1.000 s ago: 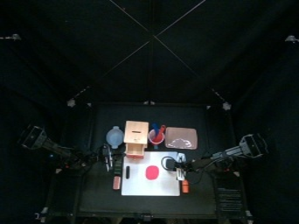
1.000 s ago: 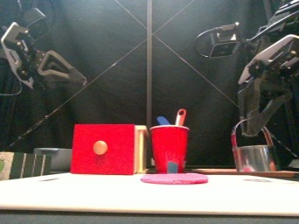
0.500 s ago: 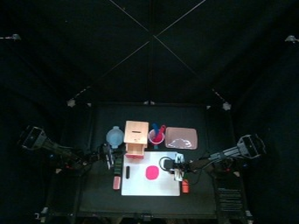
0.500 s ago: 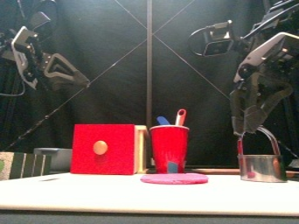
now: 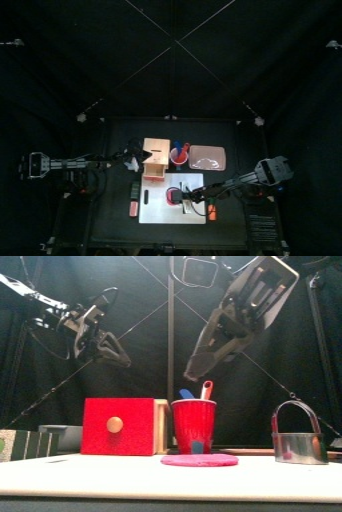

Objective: Get the cutter from the drawer then cut the dough then place the extra dough in the bowl
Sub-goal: Shut the drawer

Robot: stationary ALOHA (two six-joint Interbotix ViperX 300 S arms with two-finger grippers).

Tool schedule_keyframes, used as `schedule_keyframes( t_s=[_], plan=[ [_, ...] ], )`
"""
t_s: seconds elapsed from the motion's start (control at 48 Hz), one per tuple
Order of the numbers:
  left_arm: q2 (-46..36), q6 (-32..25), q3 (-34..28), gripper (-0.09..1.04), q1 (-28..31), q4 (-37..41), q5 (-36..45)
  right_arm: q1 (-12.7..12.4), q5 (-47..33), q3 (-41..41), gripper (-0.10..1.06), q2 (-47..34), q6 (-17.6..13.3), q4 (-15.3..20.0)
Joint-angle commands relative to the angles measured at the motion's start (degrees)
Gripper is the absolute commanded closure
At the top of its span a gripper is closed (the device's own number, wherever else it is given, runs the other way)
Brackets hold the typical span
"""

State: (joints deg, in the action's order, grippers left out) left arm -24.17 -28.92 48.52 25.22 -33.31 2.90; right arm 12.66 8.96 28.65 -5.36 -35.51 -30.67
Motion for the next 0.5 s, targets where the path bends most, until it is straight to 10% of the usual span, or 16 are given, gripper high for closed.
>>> schedule_keyframes(
  t_s=[0.021,0.5],
  plan=[
    [1.32,-0.26,-5.89,0.49,6.5,4.92,6.77,-0.79,-0.44,-4.39,0.78,-1.23,-0.18,-0.88],
    [29.0,-2.99,-31.55,0.49,13.54,25.22,23.99,-6.5,0.7,-16.35,0.79,-13.18,-0.88,1.32]
  ],
)
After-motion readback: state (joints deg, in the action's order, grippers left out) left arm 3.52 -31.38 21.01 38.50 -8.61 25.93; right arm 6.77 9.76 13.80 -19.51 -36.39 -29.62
